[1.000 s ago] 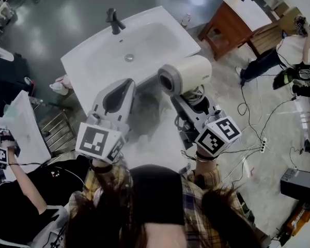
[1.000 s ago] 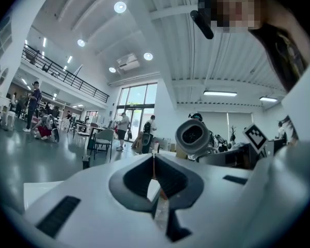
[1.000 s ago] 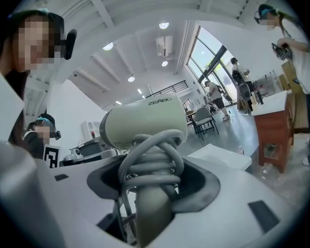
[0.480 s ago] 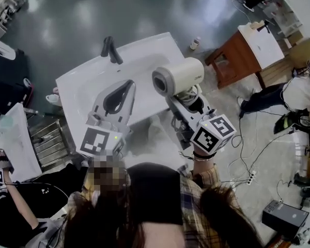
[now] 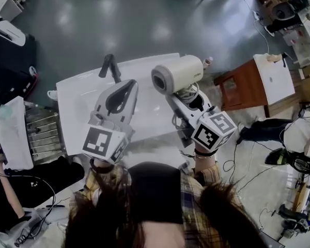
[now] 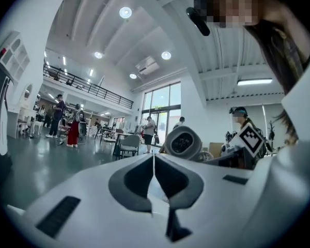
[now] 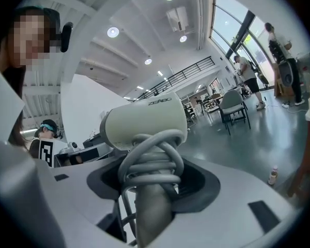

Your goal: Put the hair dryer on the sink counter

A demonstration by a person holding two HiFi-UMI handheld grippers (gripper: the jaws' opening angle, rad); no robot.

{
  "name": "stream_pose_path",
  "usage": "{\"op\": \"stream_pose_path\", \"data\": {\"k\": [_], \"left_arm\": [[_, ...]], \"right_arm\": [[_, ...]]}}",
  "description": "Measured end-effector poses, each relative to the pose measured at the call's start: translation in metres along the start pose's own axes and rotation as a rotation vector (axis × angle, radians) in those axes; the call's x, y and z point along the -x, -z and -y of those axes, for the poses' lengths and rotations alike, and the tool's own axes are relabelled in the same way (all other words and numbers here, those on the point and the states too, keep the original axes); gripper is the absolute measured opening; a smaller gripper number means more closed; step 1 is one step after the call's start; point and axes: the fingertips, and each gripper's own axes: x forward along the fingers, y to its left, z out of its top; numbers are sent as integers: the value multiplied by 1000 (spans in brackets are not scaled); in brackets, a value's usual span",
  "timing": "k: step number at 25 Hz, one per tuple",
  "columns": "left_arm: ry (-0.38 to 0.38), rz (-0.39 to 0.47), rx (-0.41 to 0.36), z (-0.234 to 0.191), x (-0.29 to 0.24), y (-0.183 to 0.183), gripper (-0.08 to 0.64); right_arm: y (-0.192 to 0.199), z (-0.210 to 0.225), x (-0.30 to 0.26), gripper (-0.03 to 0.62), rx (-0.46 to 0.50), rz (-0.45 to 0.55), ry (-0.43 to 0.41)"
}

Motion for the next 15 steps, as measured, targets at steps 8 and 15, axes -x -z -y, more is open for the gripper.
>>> {"op": "stream_pose_path", "data": {"k": [8, 15], "left_arm": [[-123, -2, 8, -5, -30, 11, 18], [-190, -35, 20, -10, -39, 19, 18]], "right_arm": [[-15, 34, -32, 265, 66, -71, -123], [-13, 40, -51, 265, 78, -120, -200]]}}
